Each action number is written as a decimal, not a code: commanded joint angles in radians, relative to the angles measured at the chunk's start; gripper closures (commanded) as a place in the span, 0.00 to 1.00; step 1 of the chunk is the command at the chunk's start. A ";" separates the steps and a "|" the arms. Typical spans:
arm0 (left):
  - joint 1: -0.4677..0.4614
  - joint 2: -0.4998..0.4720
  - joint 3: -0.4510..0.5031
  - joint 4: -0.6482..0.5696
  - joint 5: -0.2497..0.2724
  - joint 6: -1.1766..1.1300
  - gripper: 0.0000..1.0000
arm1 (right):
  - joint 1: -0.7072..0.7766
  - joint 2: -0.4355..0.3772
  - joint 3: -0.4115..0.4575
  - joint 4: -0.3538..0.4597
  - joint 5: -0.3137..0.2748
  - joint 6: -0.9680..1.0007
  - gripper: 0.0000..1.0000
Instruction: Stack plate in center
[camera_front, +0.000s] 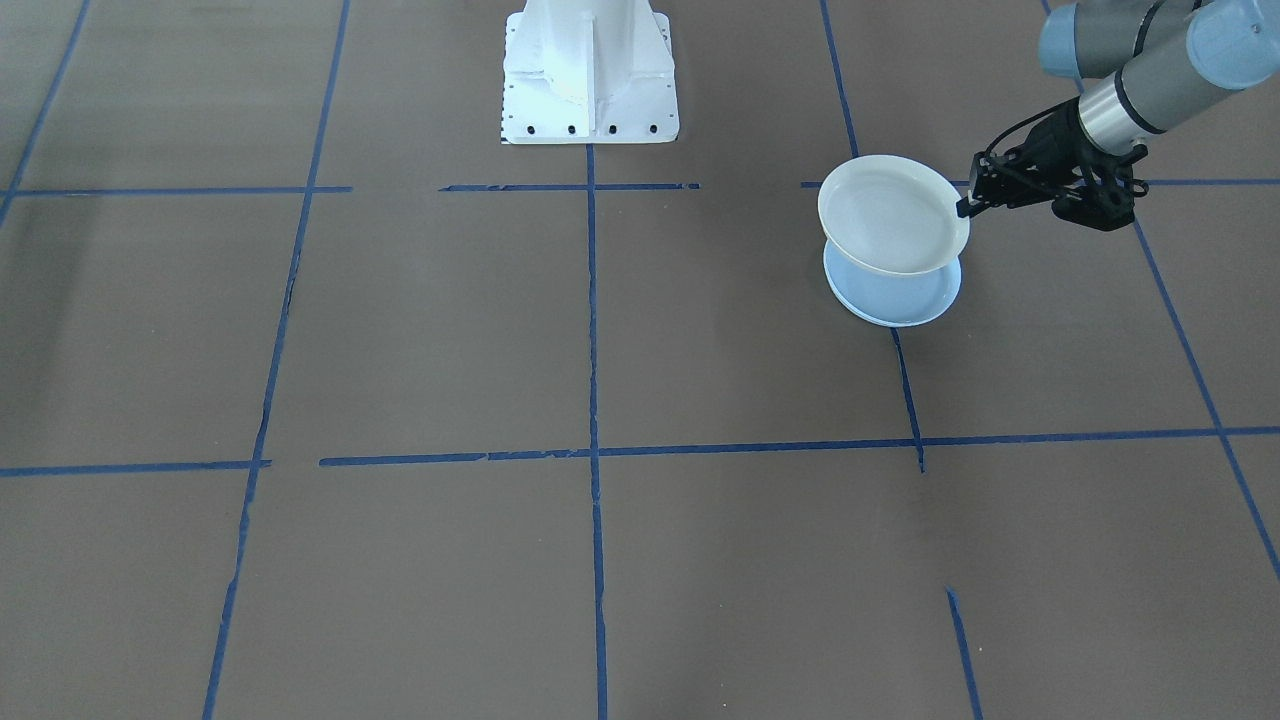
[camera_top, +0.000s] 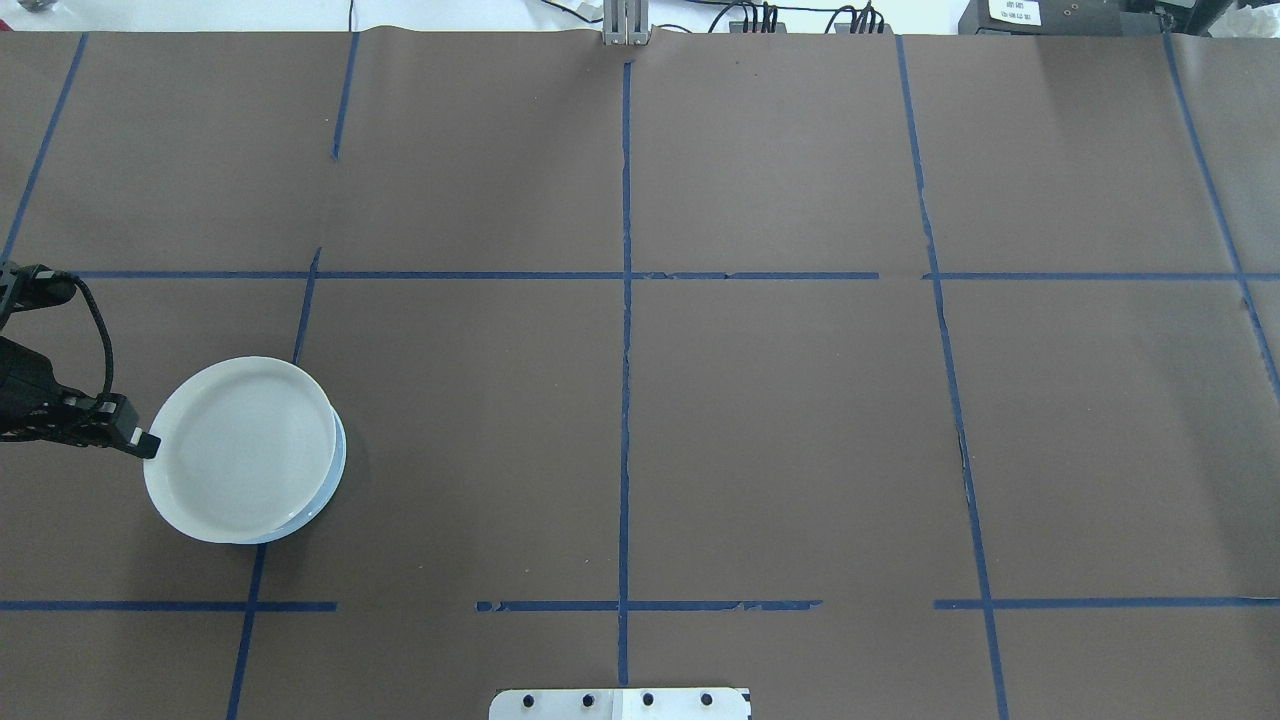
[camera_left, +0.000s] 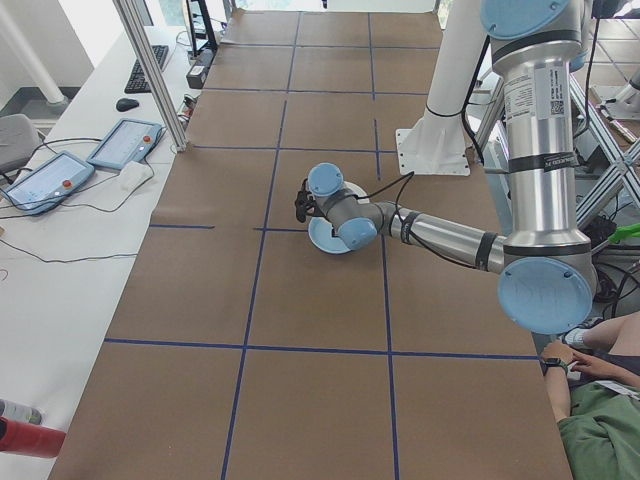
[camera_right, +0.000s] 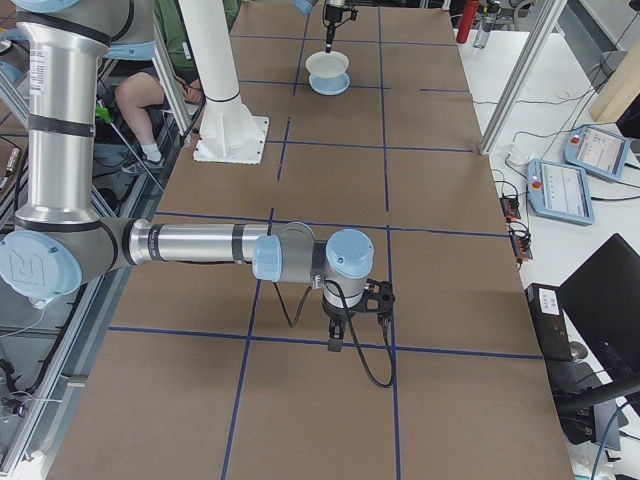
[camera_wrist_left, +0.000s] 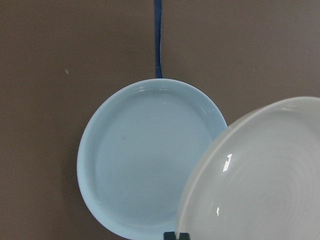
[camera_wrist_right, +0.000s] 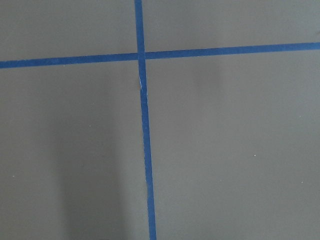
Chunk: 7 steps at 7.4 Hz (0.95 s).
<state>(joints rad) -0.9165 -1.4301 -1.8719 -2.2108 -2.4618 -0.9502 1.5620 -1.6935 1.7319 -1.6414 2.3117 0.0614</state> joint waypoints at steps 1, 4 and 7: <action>-0.016 -0.012 0.066 -0.001 0.000 0.033 1.00 | 0.000 0.000 0.000 0.000 0.000 0.000 0.00; -0.013 -0.050 0.138 -0.001 0.000 0.031 1.00 | 0.000 0.000 0.000 0.000 0.000 0.000 0.00; -0.013 -0.062 0.168 -0.021 -0.002 0.024 1.00 | 0.000 0.000 0.000 0.000 0.000 0.000 0.00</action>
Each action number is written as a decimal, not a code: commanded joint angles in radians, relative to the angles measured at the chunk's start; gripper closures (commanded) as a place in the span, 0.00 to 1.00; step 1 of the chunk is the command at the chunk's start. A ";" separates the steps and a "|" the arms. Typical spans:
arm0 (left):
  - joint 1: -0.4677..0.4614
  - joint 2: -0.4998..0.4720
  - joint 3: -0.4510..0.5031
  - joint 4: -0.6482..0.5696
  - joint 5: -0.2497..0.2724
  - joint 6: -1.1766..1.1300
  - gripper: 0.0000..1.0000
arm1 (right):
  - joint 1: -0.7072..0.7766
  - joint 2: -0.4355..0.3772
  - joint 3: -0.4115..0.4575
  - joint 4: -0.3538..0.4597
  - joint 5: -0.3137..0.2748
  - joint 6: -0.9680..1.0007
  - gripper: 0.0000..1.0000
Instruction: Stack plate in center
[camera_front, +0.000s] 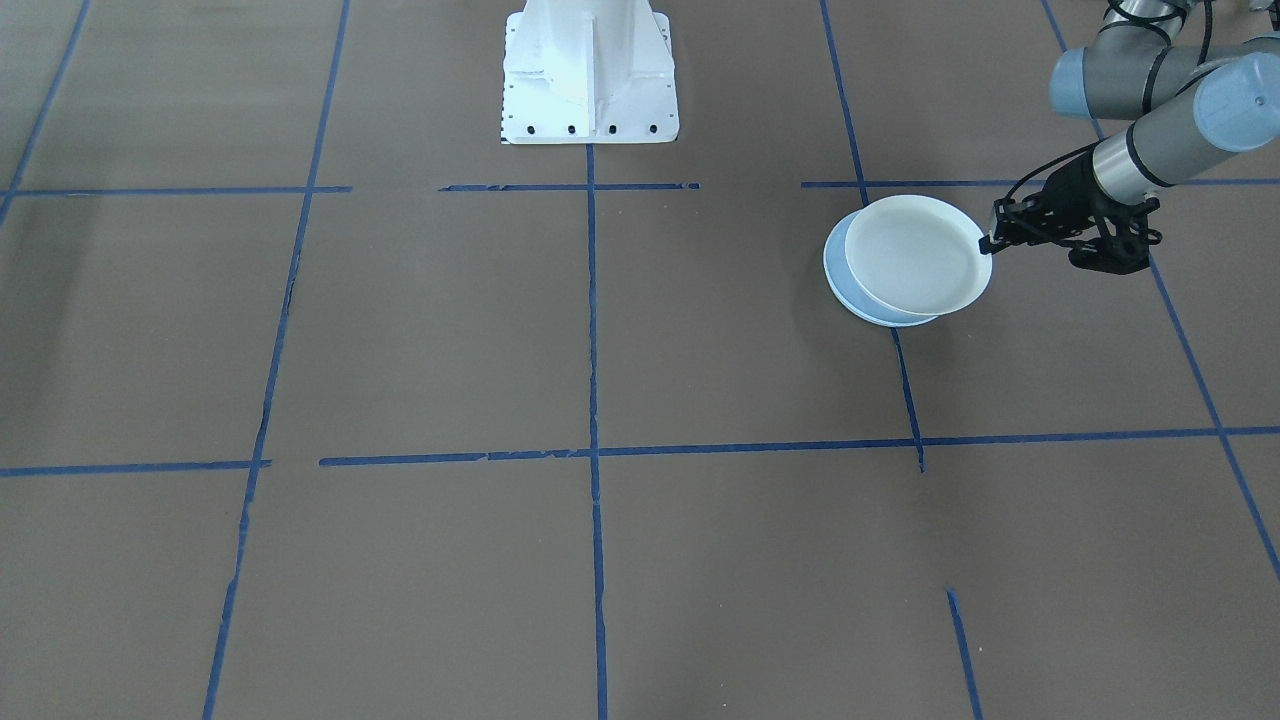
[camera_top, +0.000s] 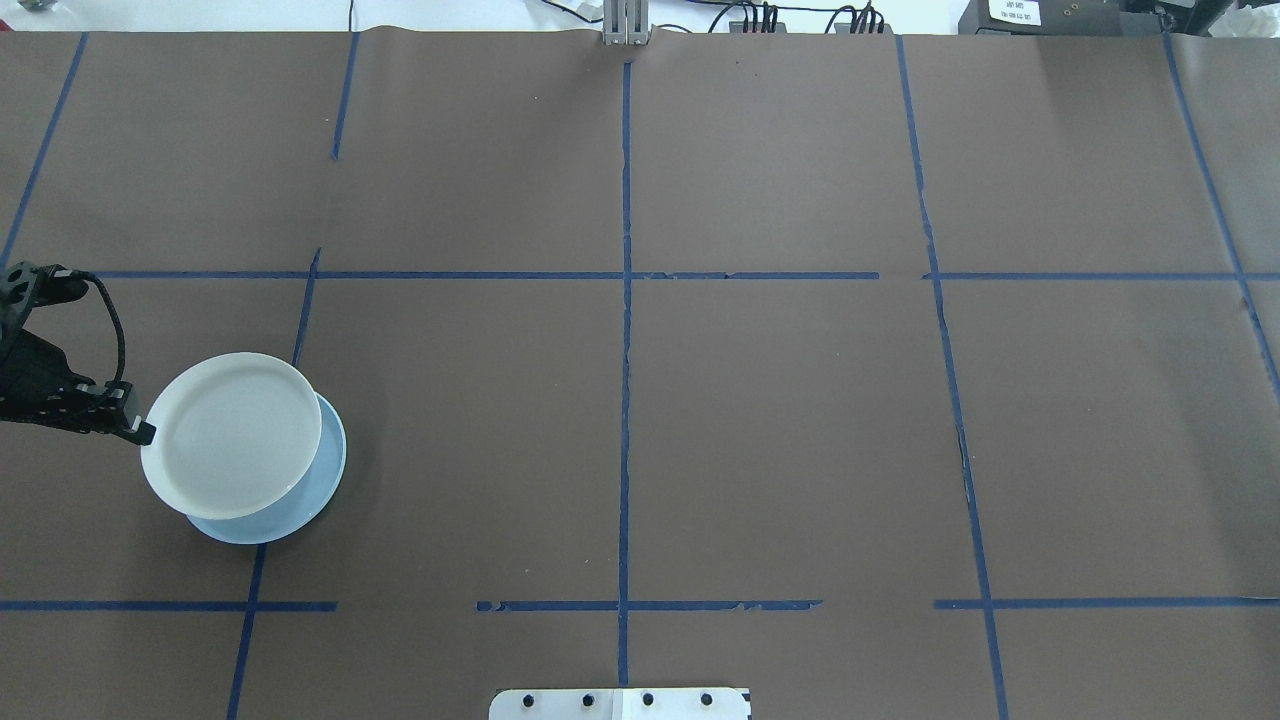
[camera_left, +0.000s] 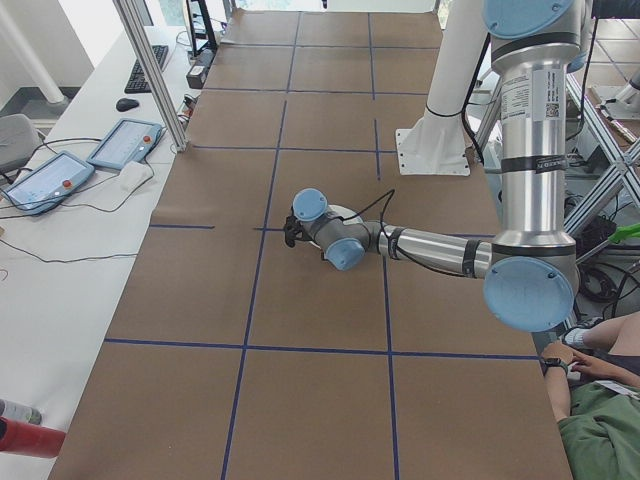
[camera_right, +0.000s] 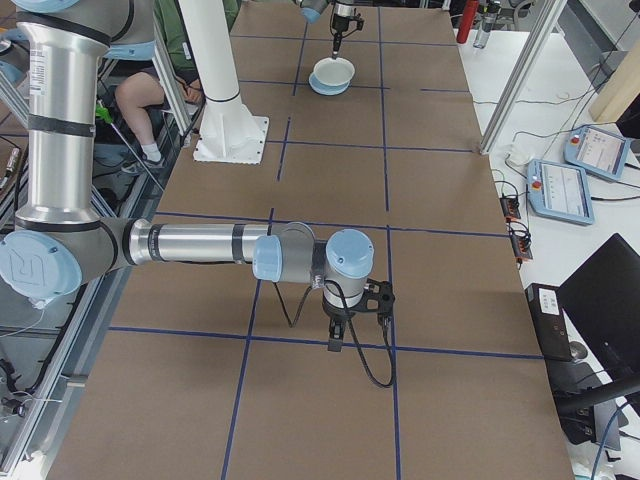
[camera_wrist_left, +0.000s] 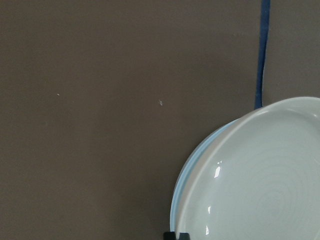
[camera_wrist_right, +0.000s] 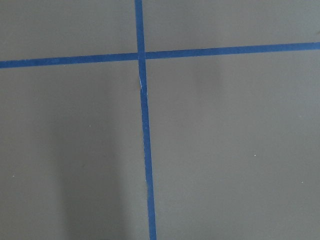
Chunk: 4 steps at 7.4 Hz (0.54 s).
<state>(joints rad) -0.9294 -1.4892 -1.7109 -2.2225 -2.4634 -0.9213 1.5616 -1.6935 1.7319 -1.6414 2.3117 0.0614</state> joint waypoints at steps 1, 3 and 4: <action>0.000 -0.003 0.002 -0.009 -0.002 -0.005 1.00 | 0.000 0.000 0.000 0.000 0.000 0.000 0.00; 0.000 -0.003 0.000 -0.009 -0.002 -0.010 1.00 | 0.000 0.000 0.000 0.000 0.000 0.000 0.00; 0.001 -0.003 0.000 -0.009 -0.002 -0.010 1.00 | 0.002 0.000 0.000 0.000 0.000 0.000 0.00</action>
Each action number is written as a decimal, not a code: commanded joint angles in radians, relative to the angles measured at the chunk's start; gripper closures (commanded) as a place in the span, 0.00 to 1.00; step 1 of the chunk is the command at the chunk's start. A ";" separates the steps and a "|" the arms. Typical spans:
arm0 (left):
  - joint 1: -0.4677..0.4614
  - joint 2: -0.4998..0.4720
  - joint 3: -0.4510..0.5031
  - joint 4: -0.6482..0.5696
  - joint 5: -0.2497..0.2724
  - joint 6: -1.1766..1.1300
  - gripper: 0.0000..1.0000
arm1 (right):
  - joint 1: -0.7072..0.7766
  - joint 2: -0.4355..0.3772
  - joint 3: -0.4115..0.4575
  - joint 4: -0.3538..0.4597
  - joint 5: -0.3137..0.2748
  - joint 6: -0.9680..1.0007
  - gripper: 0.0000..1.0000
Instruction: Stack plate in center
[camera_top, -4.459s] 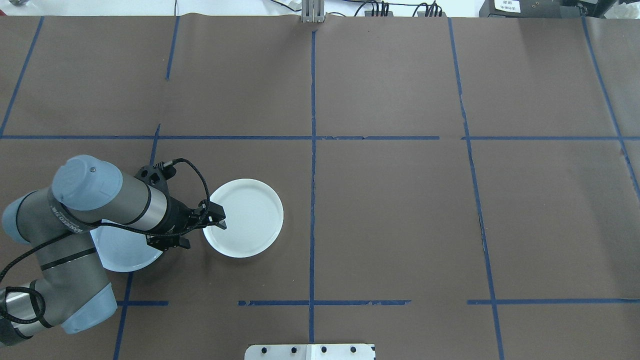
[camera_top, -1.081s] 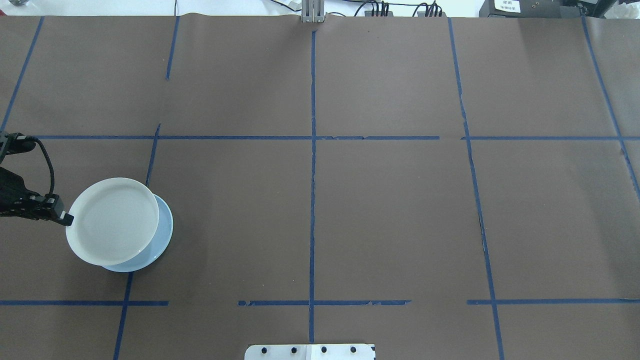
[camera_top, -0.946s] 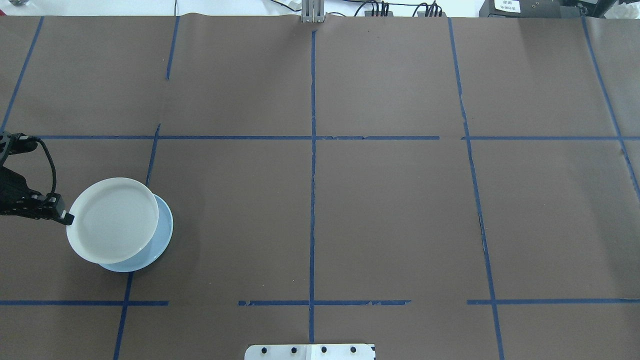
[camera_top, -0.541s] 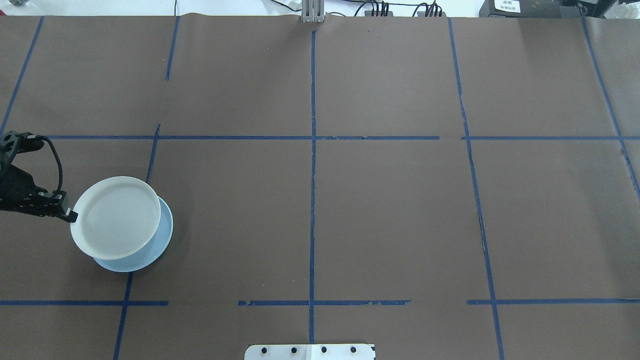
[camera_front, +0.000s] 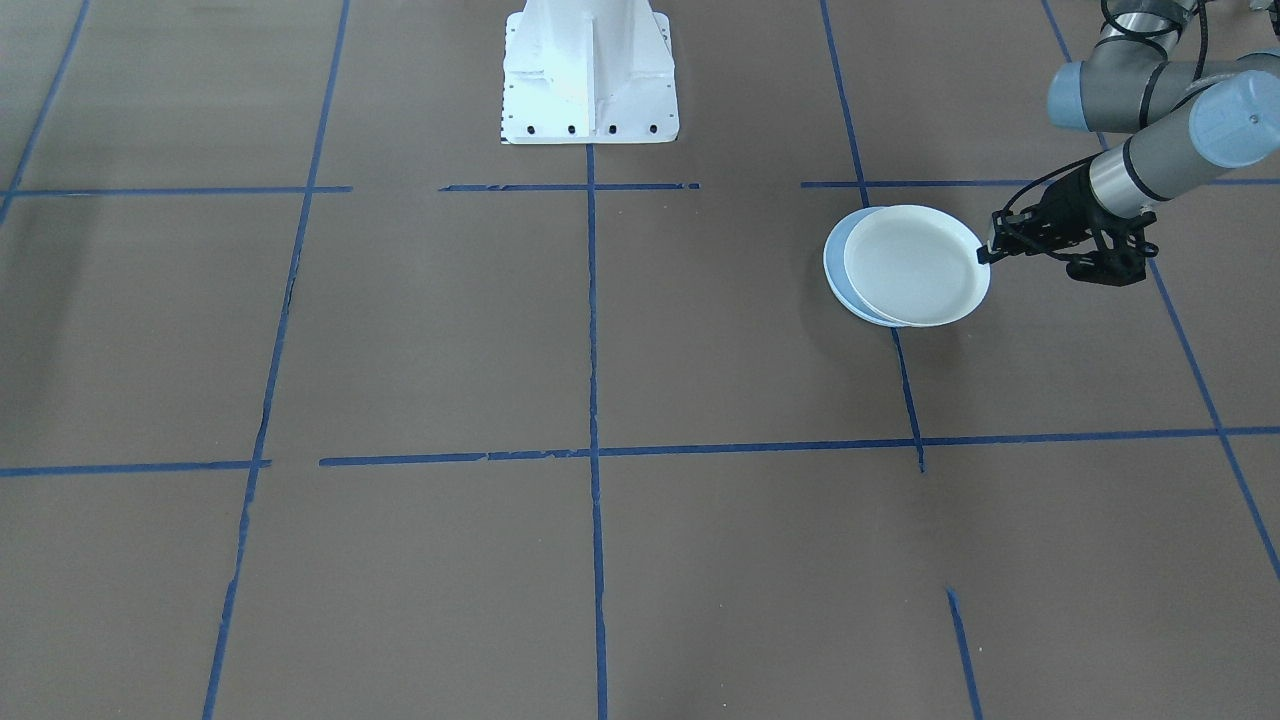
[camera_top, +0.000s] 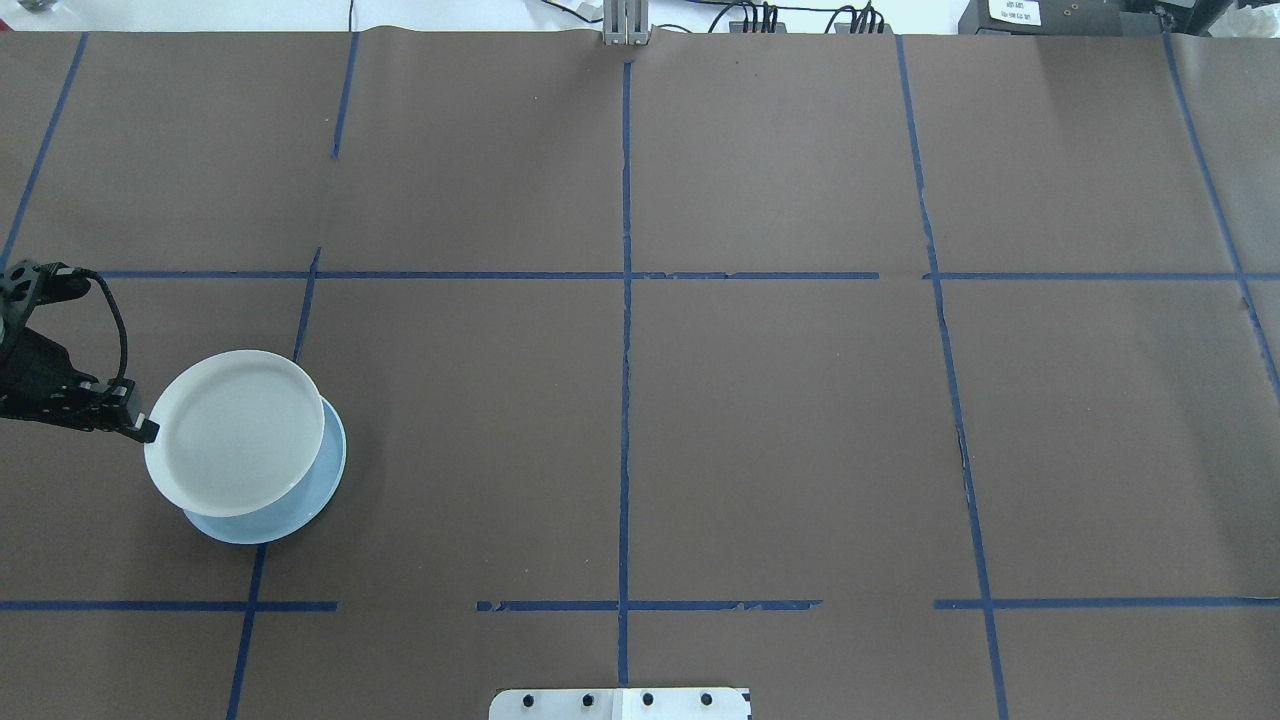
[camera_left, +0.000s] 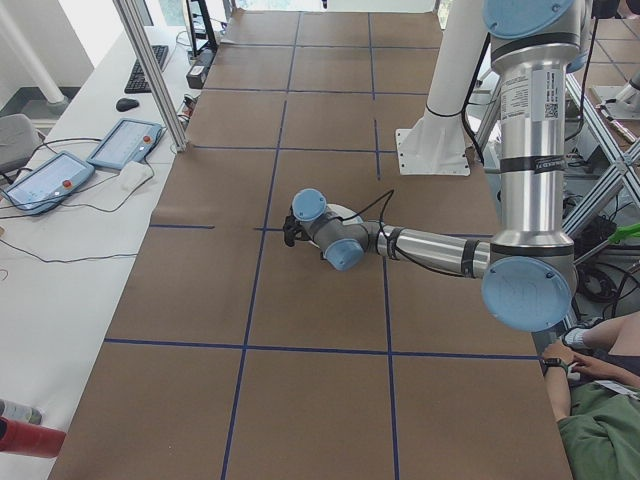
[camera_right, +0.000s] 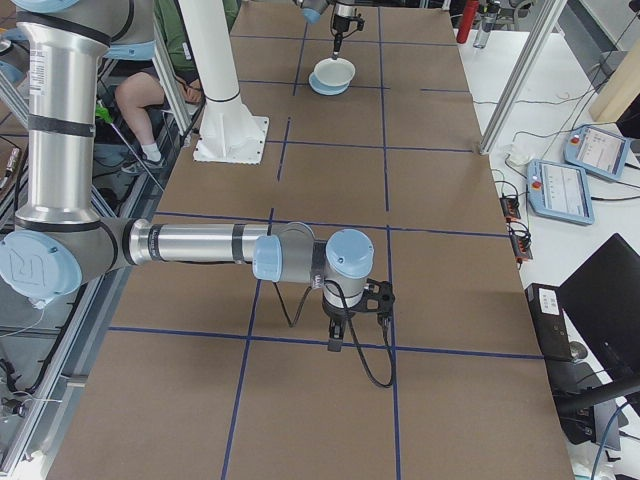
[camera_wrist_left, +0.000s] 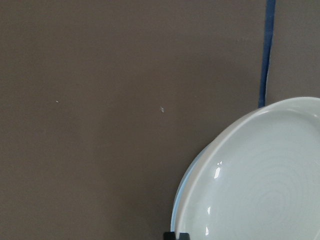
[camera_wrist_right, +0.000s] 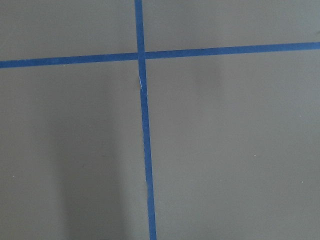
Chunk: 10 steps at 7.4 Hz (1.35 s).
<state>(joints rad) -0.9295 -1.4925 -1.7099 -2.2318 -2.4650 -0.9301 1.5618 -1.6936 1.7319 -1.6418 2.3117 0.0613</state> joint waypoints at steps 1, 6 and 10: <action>0.001 0.000 -0.002 0.000 0.000 -0.003 1.00 | 0.000 0.000 0.000 0.000 0.000 0.000 0.00; 0.004 0.000 -0.001 0.000 -0.051 -0.004 1.00 | 0.000 0.000 0.000 -0.001 0.000 0.000 0.00; 0.006 0.000 -0.001 0.000 -0.051 -0.021 0.00 | 0.000 0.000 0.000 0.000 0.000 0.000 0.00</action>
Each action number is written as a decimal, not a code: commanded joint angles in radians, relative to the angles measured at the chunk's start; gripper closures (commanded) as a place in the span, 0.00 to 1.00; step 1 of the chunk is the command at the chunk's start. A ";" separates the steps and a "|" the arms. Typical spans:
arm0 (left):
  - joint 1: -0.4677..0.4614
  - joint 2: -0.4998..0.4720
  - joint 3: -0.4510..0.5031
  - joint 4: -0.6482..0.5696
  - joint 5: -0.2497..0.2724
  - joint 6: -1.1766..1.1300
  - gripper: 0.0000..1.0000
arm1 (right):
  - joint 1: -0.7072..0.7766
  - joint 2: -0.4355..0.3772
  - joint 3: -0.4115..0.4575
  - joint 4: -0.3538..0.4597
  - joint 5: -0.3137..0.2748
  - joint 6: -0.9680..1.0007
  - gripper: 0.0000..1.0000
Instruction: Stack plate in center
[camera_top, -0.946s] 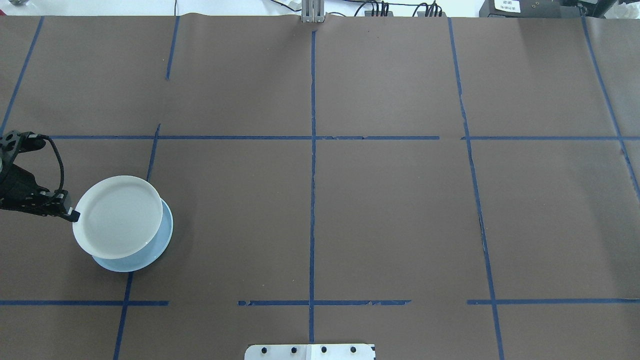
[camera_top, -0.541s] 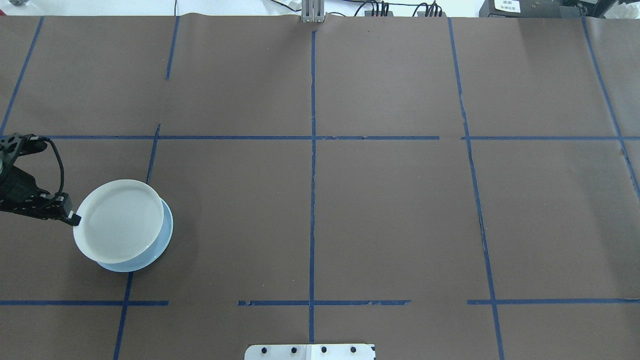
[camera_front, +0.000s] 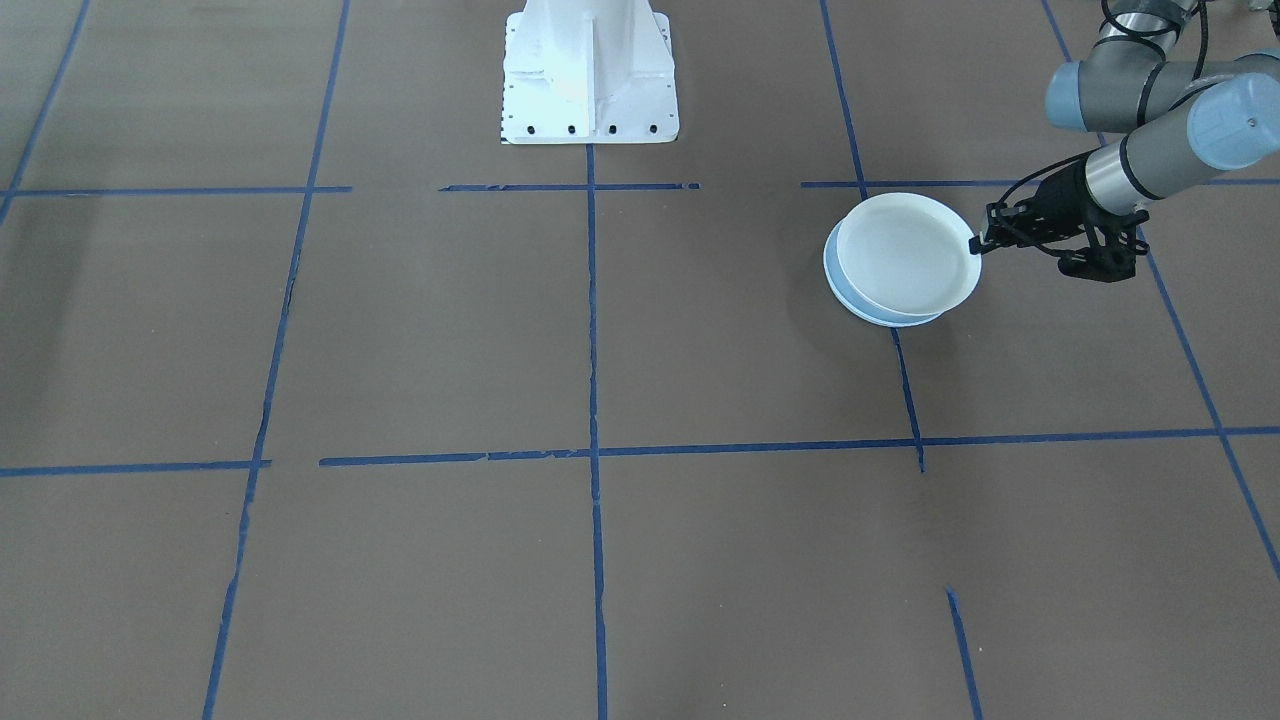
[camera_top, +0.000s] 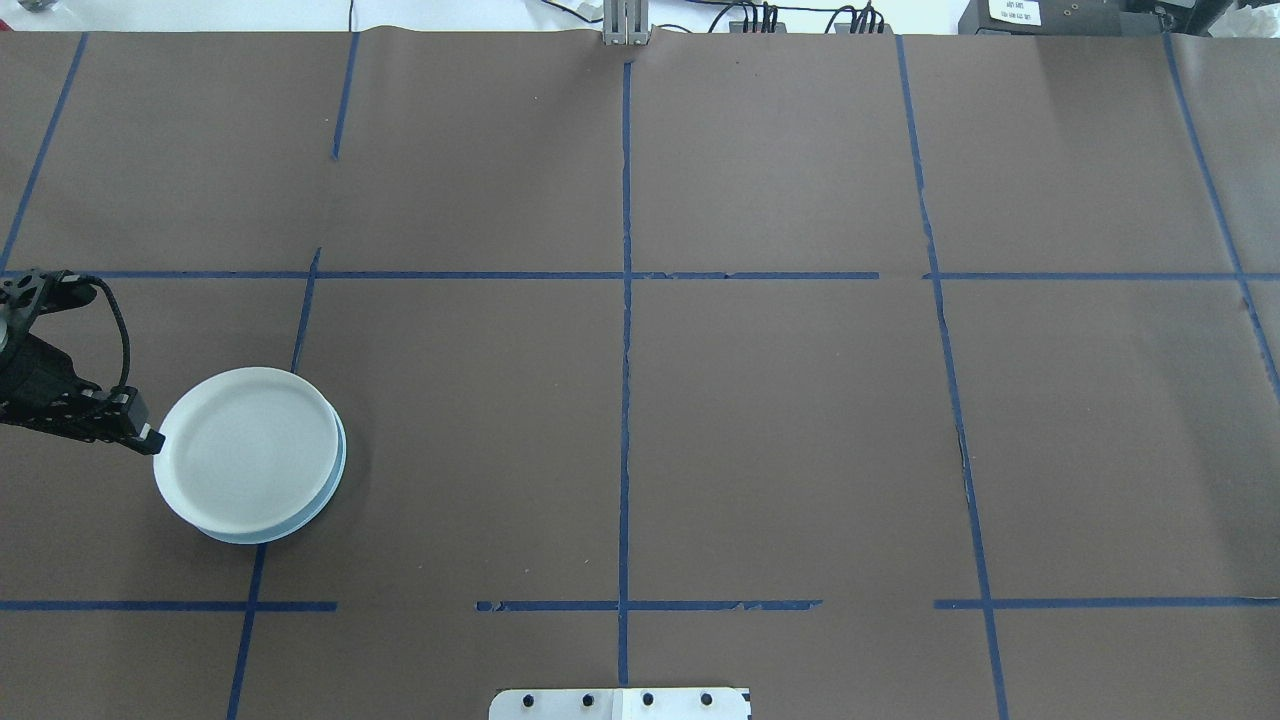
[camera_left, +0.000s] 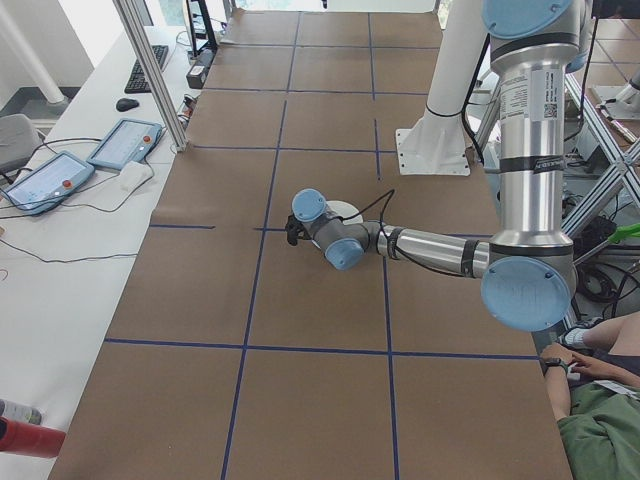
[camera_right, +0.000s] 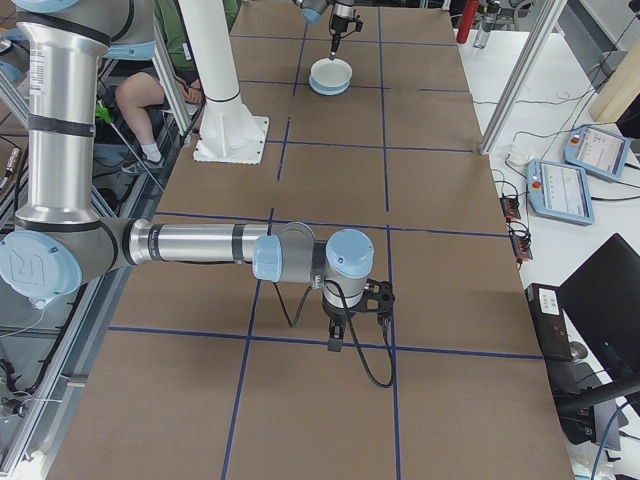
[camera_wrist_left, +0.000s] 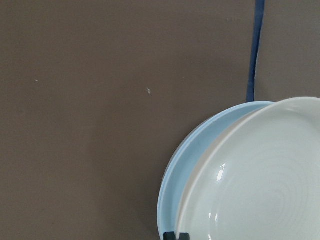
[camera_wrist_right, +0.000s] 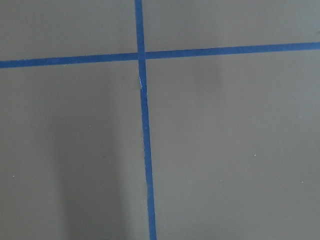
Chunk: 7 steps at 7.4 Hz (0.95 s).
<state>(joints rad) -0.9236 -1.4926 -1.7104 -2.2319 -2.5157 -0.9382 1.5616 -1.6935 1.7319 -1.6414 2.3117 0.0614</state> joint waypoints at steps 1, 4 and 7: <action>0.000 0.000 0.000 0.000 0.000 -0.025 0.00 | 0.000 0.000 0.000 0.000 0.000 0.000 0.00; -0.006 0.012 -0.035 0.003 -0.023 -0.014 0.00 | 0.000 0.000 0.000 0.000 0.000 0.000 0.00; -0.142 0.024 -0.023 0.034 -0.017 0.256 0.00 | 0.000 0.000 0.000 0.000 0.000 0.000 0.00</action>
<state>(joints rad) -1.0038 -1.4765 -1.7442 -2.2178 -2.5339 -0.8273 1.5616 -1.6935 1.7319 -1.6414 2.3117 0.0614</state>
